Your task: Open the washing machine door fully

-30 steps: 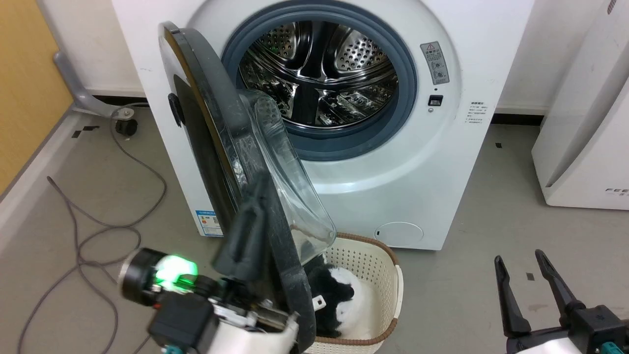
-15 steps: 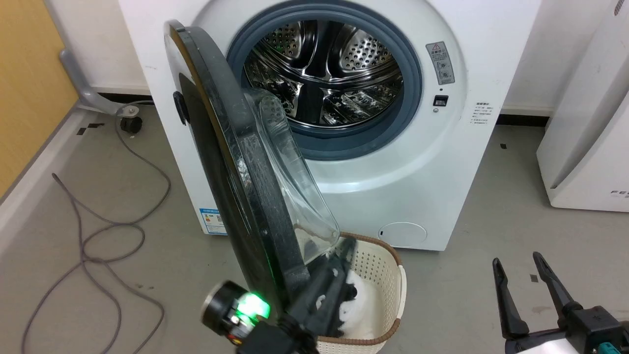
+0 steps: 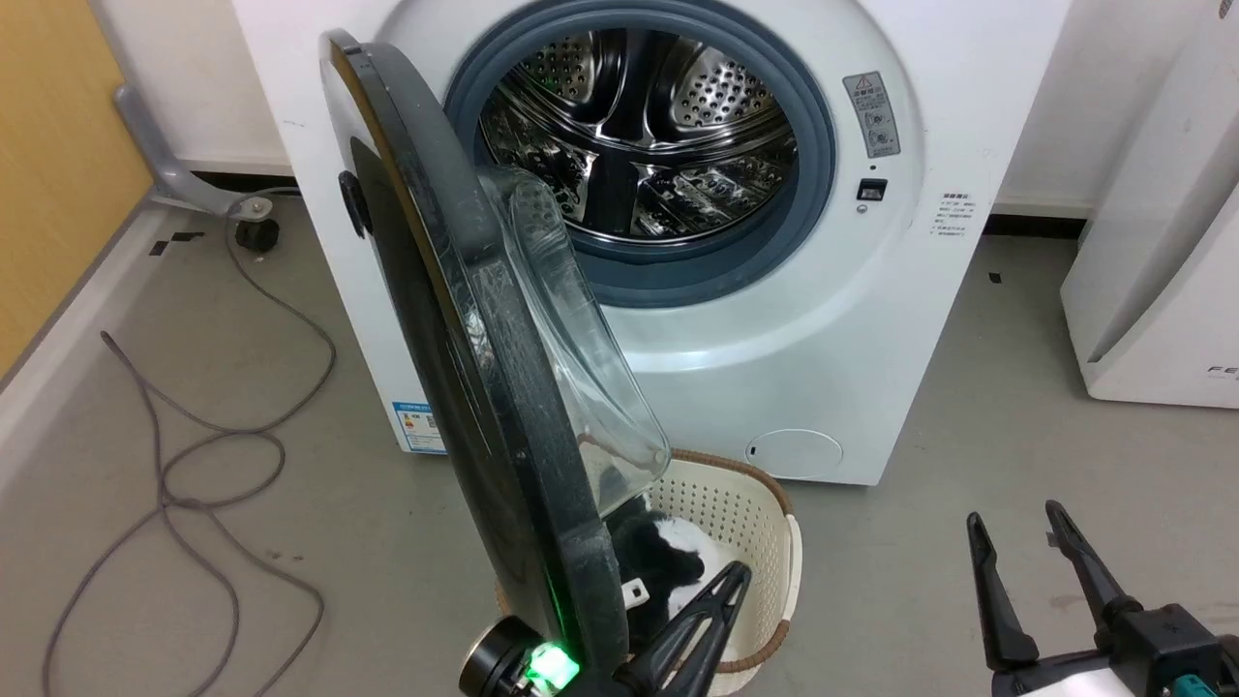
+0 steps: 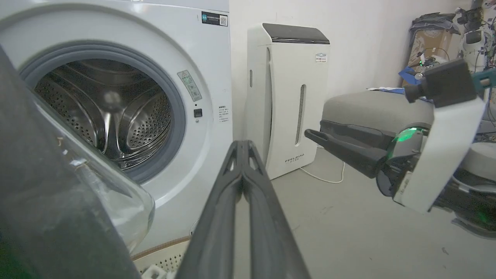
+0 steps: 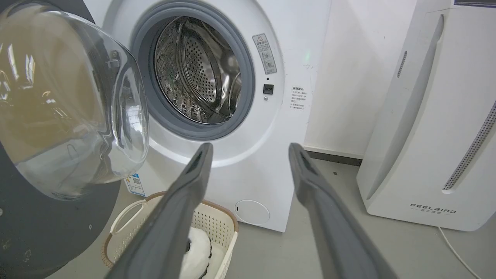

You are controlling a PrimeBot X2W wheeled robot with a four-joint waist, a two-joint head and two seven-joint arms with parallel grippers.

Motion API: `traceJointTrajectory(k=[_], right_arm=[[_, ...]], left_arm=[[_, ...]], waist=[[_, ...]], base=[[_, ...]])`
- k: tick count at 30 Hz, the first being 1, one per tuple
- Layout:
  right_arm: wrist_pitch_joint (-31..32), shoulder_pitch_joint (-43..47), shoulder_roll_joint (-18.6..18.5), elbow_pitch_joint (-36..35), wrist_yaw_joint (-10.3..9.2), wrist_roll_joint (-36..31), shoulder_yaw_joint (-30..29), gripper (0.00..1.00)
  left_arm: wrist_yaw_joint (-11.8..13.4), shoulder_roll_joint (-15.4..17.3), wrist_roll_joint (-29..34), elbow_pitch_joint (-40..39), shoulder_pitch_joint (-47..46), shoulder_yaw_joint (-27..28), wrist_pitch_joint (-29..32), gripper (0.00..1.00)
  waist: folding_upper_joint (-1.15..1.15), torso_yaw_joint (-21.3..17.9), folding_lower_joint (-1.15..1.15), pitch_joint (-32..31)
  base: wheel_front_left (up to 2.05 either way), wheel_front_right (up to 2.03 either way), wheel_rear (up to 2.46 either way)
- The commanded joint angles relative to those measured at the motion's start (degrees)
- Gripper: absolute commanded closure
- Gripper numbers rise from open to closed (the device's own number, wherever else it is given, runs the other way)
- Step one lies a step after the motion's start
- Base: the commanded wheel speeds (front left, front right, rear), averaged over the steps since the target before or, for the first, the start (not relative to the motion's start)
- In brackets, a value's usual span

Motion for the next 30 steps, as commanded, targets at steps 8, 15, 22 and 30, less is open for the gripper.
traceJointTrajectory(k=[8, 15, 22, 30], right_arm=[[-0.26, 0.36, 0.28, 0.59, 0.03, -0.22, -0.58, 0.0], [-0.26, 0.5, 0.28, 1.01, 0.03, -0.01, -0.62, 0.0], [-0.26, 0.45, 0.28, 1.36, 0.03, 0.24, -0.66, 0.0], [-0.26, 0.7, 0.28, 1.84, 0.03, 0.67, -0.67, 0.0]], left_arm=[[2.22, 0.11, -1.81, 4.4, 0.14, 2.39, -0.24, 1.0], [3.43, 0.11, -2.5, 6.11, -0.02, 4.16, -0.24, 1.0], [4.64, 0.11, -3.29, 6.6, 0.41, 6.54, -0.24, 1.0], [4.95, 0.11, -2.92, 5.08, 1.73, 6.9, -0.24, 1.0]], waist=[[0.0, 0.43, 0.0, 0.62], [0.0, 1.76, 0.0, 0.81], [0.0, 3.81, 0.0, 0.62], [0.0, 7.45, 0.0, 0.15]], base=[[0.0, 0.0, 0.0], [0.0, 0.0, 0.0], [0.0, 0.0, 0.0], [0.0, 0.0, 0.0]])
